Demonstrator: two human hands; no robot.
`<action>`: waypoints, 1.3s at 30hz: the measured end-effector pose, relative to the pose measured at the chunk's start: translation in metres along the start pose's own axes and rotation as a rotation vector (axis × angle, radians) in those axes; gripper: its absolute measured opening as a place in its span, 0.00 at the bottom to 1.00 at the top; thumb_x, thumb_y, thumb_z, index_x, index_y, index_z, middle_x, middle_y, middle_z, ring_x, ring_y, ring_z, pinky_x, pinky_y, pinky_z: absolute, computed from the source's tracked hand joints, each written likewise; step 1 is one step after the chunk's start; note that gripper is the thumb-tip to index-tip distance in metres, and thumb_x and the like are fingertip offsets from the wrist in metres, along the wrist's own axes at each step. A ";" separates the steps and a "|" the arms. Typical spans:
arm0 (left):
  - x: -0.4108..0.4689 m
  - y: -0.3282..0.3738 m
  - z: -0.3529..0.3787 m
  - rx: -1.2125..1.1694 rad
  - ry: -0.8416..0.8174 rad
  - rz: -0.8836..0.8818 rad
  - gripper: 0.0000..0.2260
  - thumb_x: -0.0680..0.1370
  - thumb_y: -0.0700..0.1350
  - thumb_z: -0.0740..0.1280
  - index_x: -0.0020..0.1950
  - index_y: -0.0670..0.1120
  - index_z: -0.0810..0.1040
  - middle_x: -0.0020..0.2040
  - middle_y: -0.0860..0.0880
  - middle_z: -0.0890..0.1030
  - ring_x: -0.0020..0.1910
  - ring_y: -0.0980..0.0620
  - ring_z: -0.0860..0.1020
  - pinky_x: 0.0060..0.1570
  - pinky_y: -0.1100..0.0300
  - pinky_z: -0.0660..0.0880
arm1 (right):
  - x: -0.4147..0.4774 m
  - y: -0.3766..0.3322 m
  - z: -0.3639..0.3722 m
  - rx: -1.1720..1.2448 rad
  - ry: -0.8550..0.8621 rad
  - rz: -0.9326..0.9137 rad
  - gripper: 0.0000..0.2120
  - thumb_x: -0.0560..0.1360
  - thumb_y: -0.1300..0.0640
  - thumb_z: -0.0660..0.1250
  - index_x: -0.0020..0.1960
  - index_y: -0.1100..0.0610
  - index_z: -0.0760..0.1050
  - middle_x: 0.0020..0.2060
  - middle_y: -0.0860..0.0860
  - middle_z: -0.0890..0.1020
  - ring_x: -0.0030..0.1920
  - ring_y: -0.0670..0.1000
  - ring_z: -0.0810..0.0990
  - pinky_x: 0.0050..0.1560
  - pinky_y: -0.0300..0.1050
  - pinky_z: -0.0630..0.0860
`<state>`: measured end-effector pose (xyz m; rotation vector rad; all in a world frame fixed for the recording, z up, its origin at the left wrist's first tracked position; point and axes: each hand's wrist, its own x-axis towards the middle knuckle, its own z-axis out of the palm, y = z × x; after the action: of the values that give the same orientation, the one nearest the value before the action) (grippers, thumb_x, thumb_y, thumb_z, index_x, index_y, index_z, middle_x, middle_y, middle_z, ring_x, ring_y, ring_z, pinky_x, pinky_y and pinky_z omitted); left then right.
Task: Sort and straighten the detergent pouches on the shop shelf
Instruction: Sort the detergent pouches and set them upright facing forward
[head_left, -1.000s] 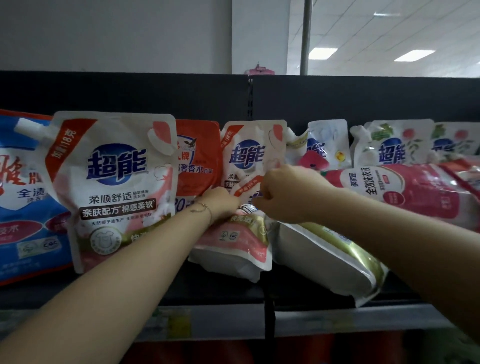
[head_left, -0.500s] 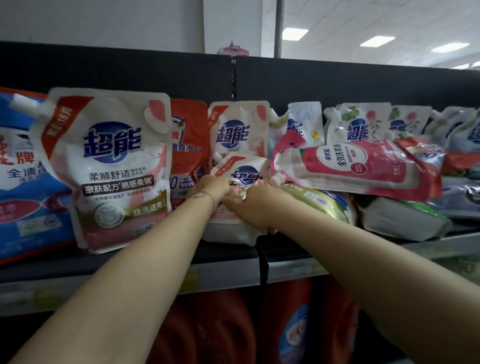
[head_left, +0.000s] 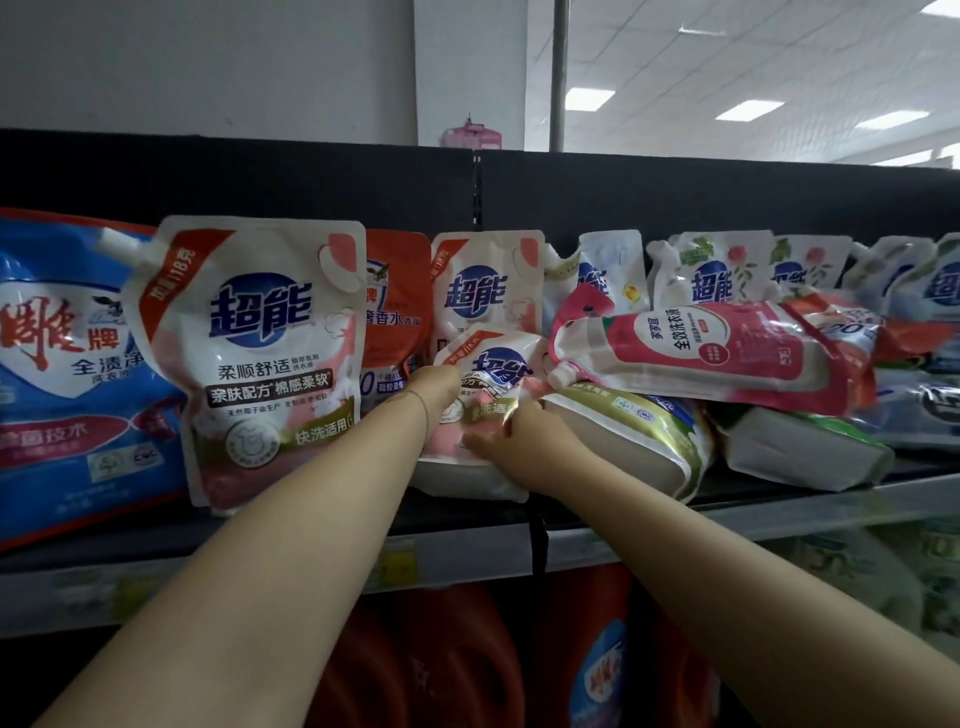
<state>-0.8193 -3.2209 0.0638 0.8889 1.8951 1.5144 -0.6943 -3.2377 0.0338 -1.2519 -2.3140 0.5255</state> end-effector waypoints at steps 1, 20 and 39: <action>0.002 -0.001 0.001 0.005 0.017 0.024 0.18 0.82 0.42 0.59 0.69 0.35 0.68 0.59 0.40 0.75 0.58 0.46 0.74 0.57 0.56 0.70 | 0.002 0.001 0.002 0.023 0.018 -0.007 0.17 0.75 0.43 0.66 0.54 0.55 0.73 0.57 0.57 0.75 0.57 0.58 0.76 0.52 0.46 0.73; -0.009 -0.013 -0.007 -0.198 0.135 0.329 0.08 0.74 0.47 0.70 0.43 0.41 0.79 0.43 0.44 0.83 0.45 0.43 0.82 0.52 0.45 0.79 | -0.004 0.019 0.001 0.290 0.162 -0.093 0.15 0.66 0.49 0.78 0.47 0.50 0.76 0.42 0.47 0.81 0.43 0.47 0.78 0.34 0.35 0.71; -0.029 -0.011 -0.057 -0.437 0.011 0.420 0.13 0.68 0.37 0.76 0.50 0.44 0.80 0.46 0.44 0.85 0.45 0.43 0.84 0.47 0.47 0.81 | 0.015 0.015 0.007 0.483 0.149 -0.209 0.40 0.51 0.59 0.85 0.59 0.56 0.71 0.51 0.48 0.82 0.52 0.48 0.81 0.54 0.48 0.79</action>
<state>-0.8465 -3.2798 0.0660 1.1072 1.3460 2.0765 -0.6950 -3.2180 0.0230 -0.7824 -1.9994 0.8239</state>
